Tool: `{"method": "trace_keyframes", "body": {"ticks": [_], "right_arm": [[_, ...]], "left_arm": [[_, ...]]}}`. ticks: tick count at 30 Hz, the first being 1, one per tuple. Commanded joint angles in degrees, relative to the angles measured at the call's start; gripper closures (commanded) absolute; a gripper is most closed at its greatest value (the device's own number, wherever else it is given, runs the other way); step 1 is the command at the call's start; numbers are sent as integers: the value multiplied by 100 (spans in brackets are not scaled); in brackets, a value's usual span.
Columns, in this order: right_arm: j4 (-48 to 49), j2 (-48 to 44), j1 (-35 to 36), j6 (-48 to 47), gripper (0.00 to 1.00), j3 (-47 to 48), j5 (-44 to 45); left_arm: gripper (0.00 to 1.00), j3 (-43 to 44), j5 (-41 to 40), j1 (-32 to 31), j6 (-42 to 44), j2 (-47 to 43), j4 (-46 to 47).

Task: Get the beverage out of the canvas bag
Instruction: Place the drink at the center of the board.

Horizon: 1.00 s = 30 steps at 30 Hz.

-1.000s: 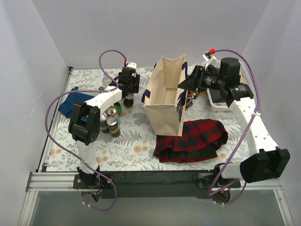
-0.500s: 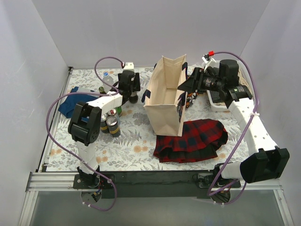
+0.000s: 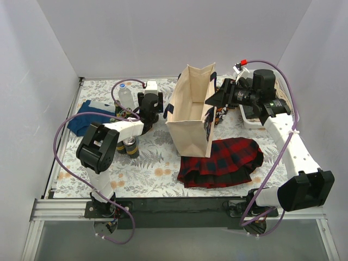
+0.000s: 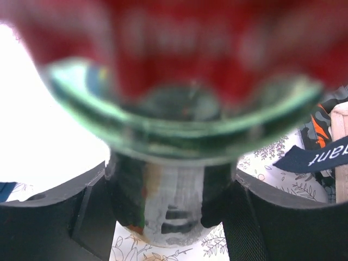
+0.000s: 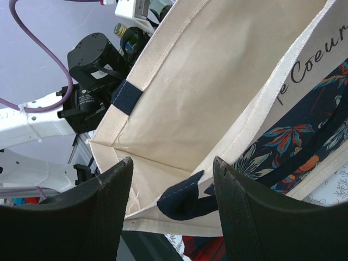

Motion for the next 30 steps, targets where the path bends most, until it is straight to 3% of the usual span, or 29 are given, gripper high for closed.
{"method": "trace_keyframes", "body": {"ticks": [1,6,9,13,30], "right_arm": [[156,-31,42,-3,33,-27,-28],[156,-31,34,-12,33,-35,-46],[156,-40,42,-12,33,-44,-55],[165,-75,42,-21,33,-62,-46],[165,-84,43,-12,33,-97,-46]], "left_arm": [[100,83,-444,-56,93,-738,684],[99,48,-558,-73,14,-826,605],[79,39,-628,-73,-3,-861,596],[64,74,-637,-73,14,-888,535],[54,-321,-1059,-73,-434,-888,798]]}}
